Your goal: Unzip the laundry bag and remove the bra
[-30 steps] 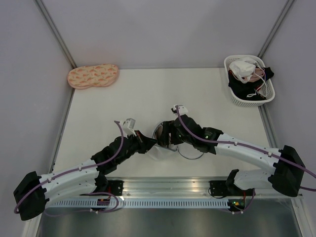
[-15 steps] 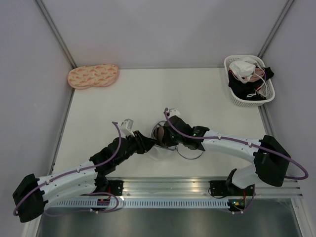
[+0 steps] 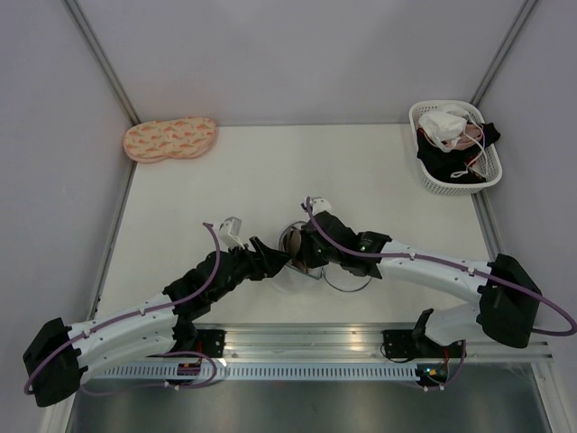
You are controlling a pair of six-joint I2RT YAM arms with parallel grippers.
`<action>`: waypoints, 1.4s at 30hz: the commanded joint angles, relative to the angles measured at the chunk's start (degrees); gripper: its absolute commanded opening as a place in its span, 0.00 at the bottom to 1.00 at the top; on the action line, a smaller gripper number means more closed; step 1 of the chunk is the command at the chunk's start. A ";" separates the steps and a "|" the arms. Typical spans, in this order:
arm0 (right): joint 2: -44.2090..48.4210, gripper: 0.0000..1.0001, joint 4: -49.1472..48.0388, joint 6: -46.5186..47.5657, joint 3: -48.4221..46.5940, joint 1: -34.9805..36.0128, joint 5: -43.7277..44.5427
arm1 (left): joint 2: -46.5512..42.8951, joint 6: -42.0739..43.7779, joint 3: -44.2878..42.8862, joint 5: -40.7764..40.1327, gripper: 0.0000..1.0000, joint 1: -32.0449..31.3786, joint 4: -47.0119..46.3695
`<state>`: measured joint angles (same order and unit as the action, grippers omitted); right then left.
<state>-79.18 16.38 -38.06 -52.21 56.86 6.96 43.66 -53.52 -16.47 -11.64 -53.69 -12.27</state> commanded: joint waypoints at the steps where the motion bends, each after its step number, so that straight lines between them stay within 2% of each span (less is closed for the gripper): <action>1: 5.94 0.01 1.89 0.53 -0.79 0.62 3.14 | 0.20 -0.97 0.12 -1.02 0.75 0.34 -0.56; 2: 7.18 0.00 2.77 0.45 -1.05 0.79 5.84 | 0.11 -0.89 0.12 -1.19 0.71 0.34 -0.56; 5: 12.37 0.01 7.25 0.80 -2.46 0.71 11.56 | 0.11 -1.15 0.21 -1.46 0.70 0.43 -0.47; 11: 19.93 0.00 10.43 2.20 -5.27 0.71 14.13 | 2.12 -1.41 -0.14 -1.11 0.71 0.34 -1.61; 22: 23.45 0.00 7.88 3.44 -9.76 0.62 1.66 | 4.77 -0.89 -1.72 -0.05 0.73 0.34 -2.93; 25: 24.42 0.00 4.64 2.47 -9.41 -0.26 -4.12 | 4.51 -0.80 -1.64 0.30 0.74 0.43 -3.20; 32: 29.51 0.00 -3.19 2.73 -9.93 -1.40 -8.44 | 3.19 -0.45 -1.37 0.56 0.75 0.34 -3.11; 37: 29.34 0.01 -4.95 1.60 -11.43 -1.58 -11.35 | 3.36 -0.54 -1.28 0.39 0.75 0.34 -3.37; 42: 29.96 0.01 -8.73 -1.57 -9.06 -1.75 -15.56 | 4.33 -0.71 -1.20 -0.22 0.75 0.43 -4.07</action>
<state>-50.30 14.13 -37.26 -61.06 55.33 -4.43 47.62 -53.74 -16.47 -11.51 -53.69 -13.52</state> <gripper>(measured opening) 0.020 0.748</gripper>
